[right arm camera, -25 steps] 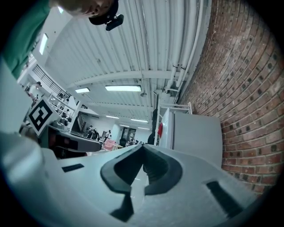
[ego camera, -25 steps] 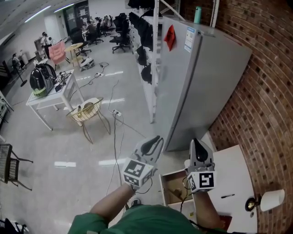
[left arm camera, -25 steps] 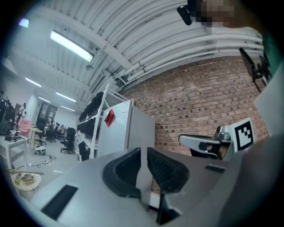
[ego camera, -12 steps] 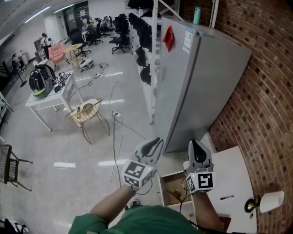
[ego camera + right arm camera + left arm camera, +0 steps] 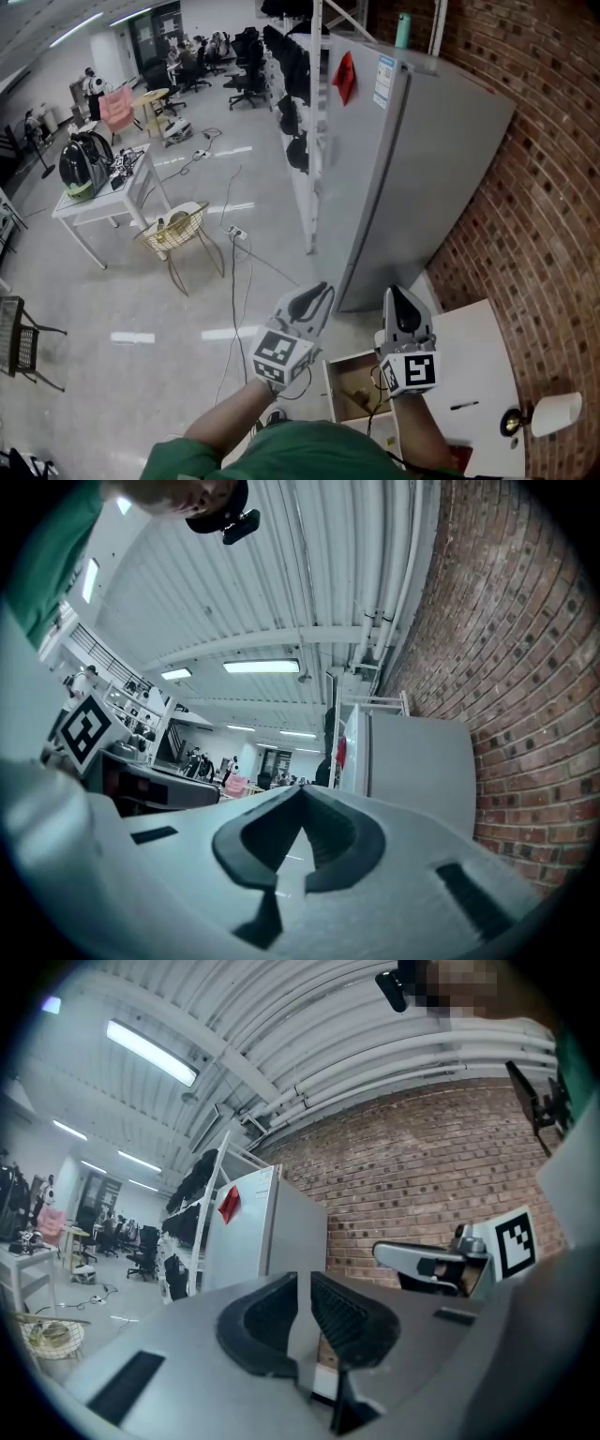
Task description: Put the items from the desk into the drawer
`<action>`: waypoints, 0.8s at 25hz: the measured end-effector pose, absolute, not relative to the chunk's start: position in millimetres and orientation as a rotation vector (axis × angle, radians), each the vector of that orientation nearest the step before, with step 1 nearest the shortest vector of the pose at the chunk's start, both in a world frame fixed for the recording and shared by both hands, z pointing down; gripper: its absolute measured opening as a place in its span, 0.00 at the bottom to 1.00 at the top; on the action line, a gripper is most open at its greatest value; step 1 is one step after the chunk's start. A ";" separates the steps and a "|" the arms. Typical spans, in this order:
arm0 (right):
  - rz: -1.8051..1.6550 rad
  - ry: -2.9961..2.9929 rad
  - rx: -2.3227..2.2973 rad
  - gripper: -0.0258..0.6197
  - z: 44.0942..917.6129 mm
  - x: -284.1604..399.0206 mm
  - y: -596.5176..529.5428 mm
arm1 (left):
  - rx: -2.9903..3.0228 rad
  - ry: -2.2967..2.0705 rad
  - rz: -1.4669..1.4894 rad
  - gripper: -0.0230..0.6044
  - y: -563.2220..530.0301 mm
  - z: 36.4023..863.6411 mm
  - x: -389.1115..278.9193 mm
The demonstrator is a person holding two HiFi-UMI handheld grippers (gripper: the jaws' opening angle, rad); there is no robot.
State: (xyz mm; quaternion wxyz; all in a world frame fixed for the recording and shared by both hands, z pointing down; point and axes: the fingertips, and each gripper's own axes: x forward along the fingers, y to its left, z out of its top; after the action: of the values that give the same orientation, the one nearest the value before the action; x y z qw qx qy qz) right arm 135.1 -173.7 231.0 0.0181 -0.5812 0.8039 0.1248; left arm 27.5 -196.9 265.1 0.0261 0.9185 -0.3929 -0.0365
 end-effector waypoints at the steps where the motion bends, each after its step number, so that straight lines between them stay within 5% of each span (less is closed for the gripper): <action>1: 0.387 2.499 -1.804 0.05 231.0 134.7 -173.8 | 2.836 -1.216 -0.109 0.11 -196.9 265.0 27.1; 20: 0.407 2.503 -1.799 0.04 230.6 132.9 -163.7 | 2.826 -1.234 -0.120 0.11 -190.5 262.7 23.9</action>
State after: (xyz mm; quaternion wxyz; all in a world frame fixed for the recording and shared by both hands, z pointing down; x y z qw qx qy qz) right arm 132.9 -163.7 230.6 0.0161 -0.5784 0.8050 0.1309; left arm 23.9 -190.5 262.7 0.0280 0.9154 -0.3996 -0.0389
